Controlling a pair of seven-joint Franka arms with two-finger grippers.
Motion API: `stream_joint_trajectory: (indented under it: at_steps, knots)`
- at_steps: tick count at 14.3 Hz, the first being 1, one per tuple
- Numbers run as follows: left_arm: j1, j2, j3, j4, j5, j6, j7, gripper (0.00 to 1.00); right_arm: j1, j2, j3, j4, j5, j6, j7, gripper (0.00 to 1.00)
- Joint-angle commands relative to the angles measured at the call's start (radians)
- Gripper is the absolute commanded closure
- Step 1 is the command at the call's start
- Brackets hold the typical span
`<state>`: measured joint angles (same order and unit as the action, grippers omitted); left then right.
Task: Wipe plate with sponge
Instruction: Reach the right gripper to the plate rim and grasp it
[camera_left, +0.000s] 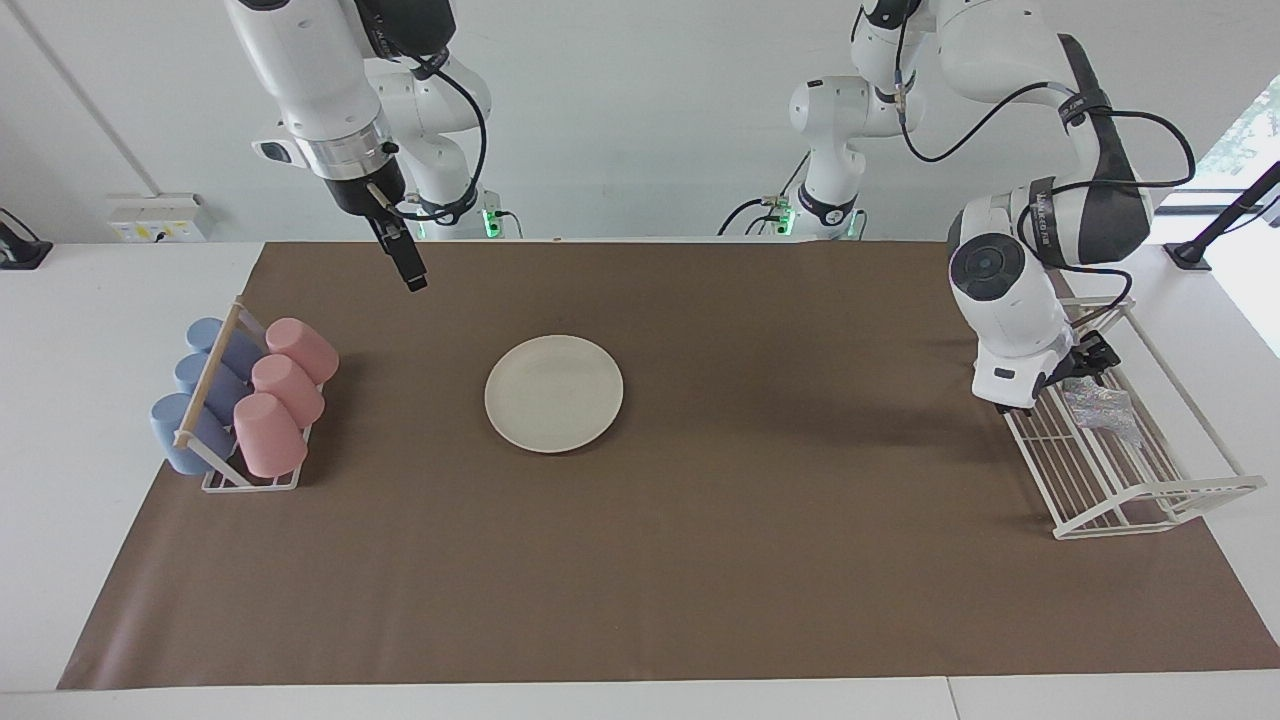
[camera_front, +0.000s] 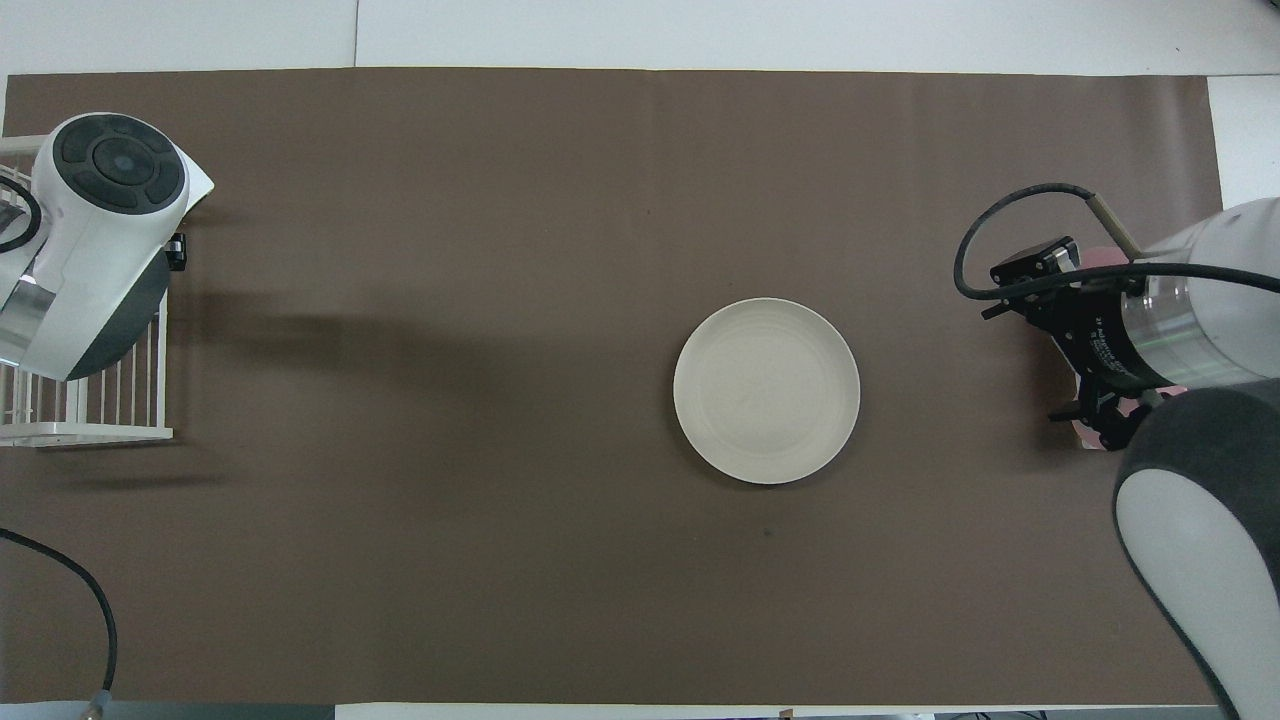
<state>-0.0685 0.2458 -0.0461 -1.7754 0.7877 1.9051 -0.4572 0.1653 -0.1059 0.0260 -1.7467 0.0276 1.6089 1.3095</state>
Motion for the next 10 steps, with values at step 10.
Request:
stream_joint_trajectory:
  at_steps: [10]
  knots:
    - [0.018,-0.022,0.005,-0.042,0.064,0.046,-0.018,0.35,0.157,-0.021,0.003,-0.043,0.06,0.121,0.427,0.0]
